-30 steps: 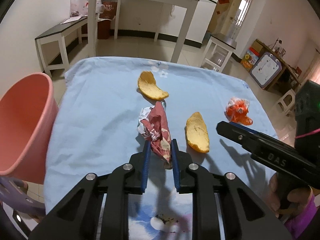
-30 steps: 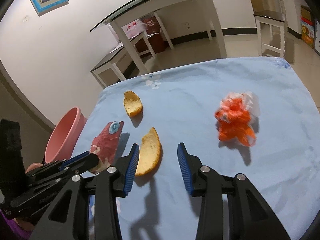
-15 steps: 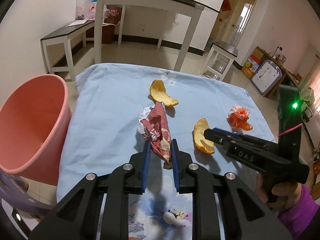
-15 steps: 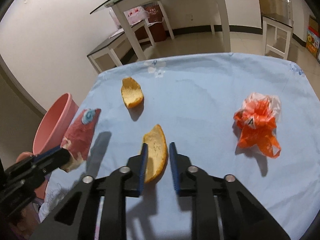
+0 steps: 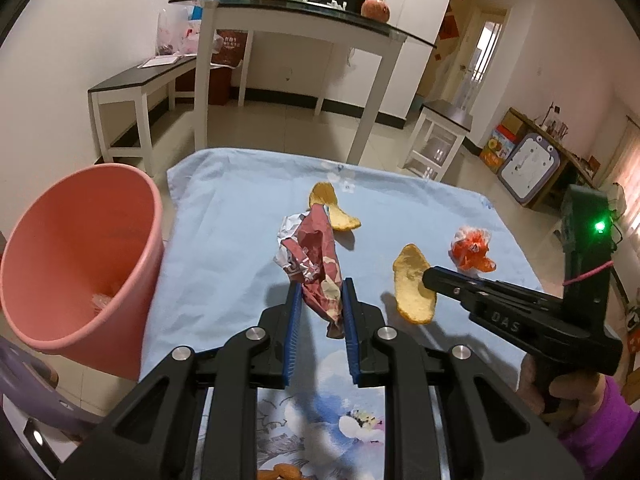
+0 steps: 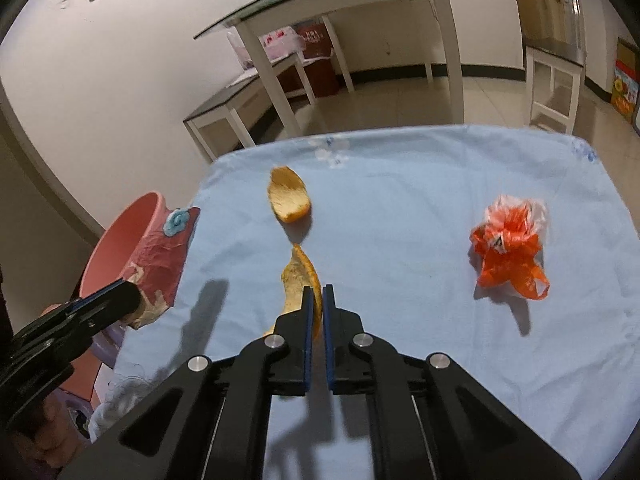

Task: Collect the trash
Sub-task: 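Close the left gripper on the red-silver chip bag while the right gripper grasps a yellow orange peel, then carry the chip bag and orange peel over the pink bucket and open both grippers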

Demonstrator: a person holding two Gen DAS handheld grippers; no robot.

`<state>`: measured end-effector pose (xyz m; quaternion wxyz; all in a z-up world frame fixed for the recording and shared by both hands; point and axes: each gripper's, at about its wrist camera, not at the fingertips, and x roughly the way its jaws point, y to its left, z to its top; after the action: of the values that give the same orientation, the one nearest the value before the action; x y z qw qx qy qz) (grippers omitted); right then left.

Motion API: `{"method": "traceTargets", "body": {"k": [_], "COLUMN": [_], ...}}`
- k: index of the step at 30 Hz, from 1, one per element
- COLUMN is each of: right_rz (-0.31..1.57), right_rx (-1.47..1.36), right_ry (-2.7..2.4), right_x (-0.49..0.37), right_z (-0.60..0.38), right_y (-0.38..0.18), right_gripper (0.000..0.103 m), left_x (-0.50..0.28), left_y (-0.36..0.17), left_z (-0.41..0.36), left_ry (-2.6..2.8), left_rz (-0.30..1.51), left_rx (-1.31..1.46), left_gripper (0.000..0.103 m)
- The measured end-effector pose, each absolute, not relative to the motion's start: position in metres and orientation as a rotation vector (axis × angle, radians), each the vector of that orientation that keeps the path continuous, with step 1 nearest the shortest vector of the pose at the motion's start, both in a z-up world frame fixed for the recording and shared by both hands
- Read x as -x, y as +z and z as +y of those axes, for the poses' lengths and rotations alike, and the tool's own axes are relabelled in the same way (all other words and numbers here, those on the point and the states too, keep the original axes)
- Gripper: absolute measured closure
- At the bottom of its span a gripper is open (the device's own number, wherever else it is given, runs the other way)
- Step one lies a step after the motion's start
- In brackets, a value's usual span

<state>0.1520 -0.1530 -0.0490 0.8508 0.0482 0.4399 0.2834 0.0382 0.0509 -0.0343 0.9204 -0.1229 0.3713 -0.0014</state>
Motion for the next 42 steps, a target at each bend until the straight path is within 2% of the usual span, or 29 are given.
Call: {"method": "traceTargets", "body": {"k": [9, 24, 32, 42], "right_rz": [0.839, 0.831, 0.865, 0.939], "right_rx": [-0.115, -0.064, -0.027, 0.016], "right_ry": [0.655, 0.867, 0.931, 0.958], "right_x": [-0.139, -0.13, -0.126, -0.118], "right_z": [-0.133, -0.018, 0.041, 0.081], "right_y": [-0.009, 0.024, 0.022, -0.006], "right_gripper": [0.099, 0.099, 0.099, 0.099], "left_x": [-0.018, 0.026, 0.033, 0.037], "left_y": [-0.02, 0.001, -0.013, -0.028], "left_z": [0.074, 0.155, 0.186, 0.202], "left_ry": [0.044, 0.243, 0.31, 0.347], "left_rz": [0.7, 0.605, 0.634, 0.665], "left_rx": [0.272, 0.325, 0.361, 0.352], "left_gripper": [0.083, 0.083, 0.083, 0.083]}}
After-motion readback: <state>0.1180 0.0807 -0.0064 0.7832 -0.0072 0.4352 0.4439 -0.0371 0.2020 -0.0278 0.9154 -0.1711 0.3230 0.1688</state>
